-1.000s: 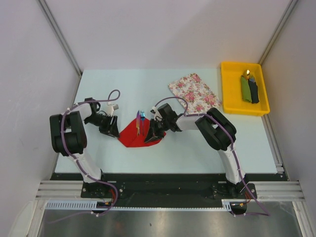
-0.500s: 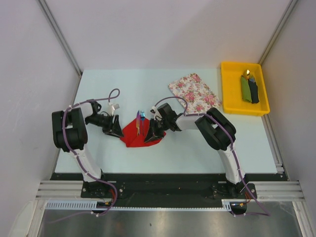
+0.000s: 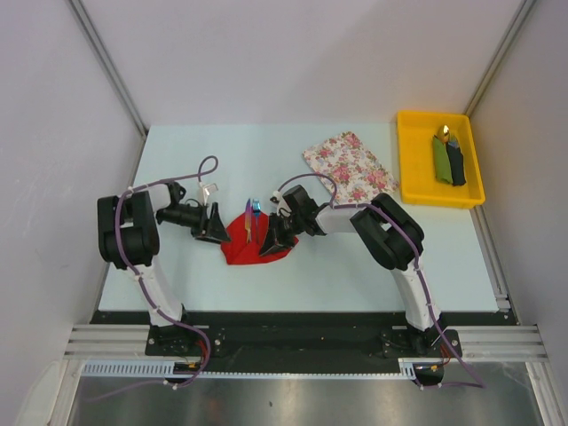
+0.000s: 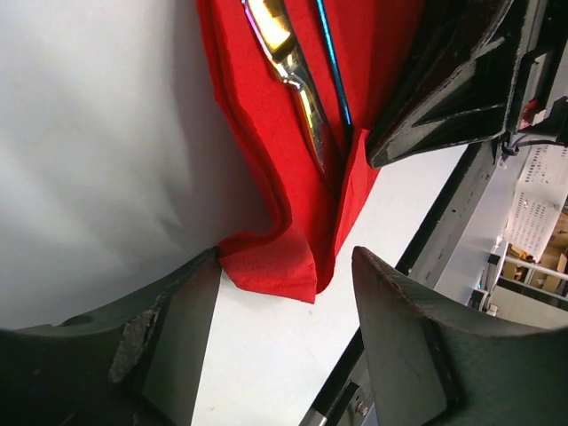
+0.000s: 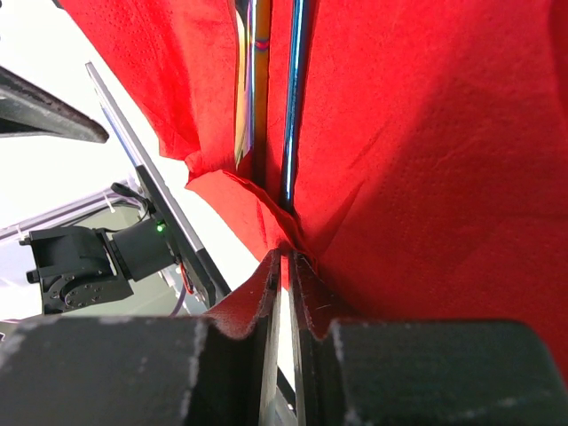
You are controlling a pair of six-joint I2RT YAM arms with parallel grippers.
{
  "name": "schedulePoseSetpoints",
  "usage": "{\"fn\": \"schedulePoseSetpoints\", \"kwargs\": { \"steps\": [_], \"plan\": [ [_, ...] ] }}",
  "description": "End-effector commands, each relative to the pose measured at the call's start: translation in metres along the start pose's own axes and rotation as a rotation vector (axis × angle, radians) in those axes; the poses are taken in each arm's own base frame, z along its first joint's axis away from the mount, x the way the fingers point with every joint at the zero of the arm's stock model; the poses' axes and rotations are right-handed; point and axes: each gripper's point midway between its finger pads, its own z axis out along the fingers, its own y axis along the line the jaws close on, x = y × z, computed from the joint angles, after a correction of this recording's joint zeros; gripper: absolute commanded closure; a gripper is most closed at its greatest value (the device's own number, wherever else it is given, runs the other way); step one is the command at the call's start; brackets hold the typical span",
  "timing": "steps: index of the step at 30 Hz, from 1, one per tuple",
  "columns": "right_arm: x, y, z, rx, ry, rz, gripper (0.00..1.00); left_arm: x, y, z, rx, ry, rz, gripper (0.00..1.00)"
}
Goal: Place the utensils on the paper napkin and roll it up
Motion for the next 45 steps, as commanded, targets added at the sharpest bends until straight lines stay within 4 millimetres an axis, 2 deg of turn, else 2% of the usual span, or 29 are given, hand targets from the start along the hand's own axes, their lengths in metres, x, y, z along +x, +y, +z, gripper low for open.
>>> {"fn": "schedulePoseSetpoints", "kwargs": {
  "steps": [1,9,16,26,34,39,45],
  "plan": [
    [-0.012,-0.020,0.006,0.068,-0.044,-0.009,0.87,-0.015,0.008,0.009,0.003,-0.034,0.087,0.30],
    [-0.012,-0.021,0.007,0.069,-0.044,-0.006,0.87,-0.025,0.017,0.011,-0.019,-0.056,0.129,0.27],
    [-0.011,-0.022,0.007,0.071,-0.041,-0.002,0.87,-0.020,0.022,0.013,-0.028,-0.037,0.160,0.29],
    [-0.015,-0.023,0.006,0.074,-0.051,-0.002,0.87,-0.023,0.005,0.013,0.054,-0.042,0.225,0.28],
    [-0.016,-0.025,0.007,0.079,-0.053,0.002,0.87,-0.020,0.009,0.015,0.061,-0.020,0.235,0.28],
    [-0.018,-0.026,0.006,0.085,-0.060,0.003,0.86,-0.005,0.010,0.009,0.047,0.012,0.211,0.32],
    [-0.018,-0.026,0.005,0.089,-0.063,0.000,0.86,0.007,0.014,-0.007,0.020,0.006,0.156,0.44]
  ]
}}
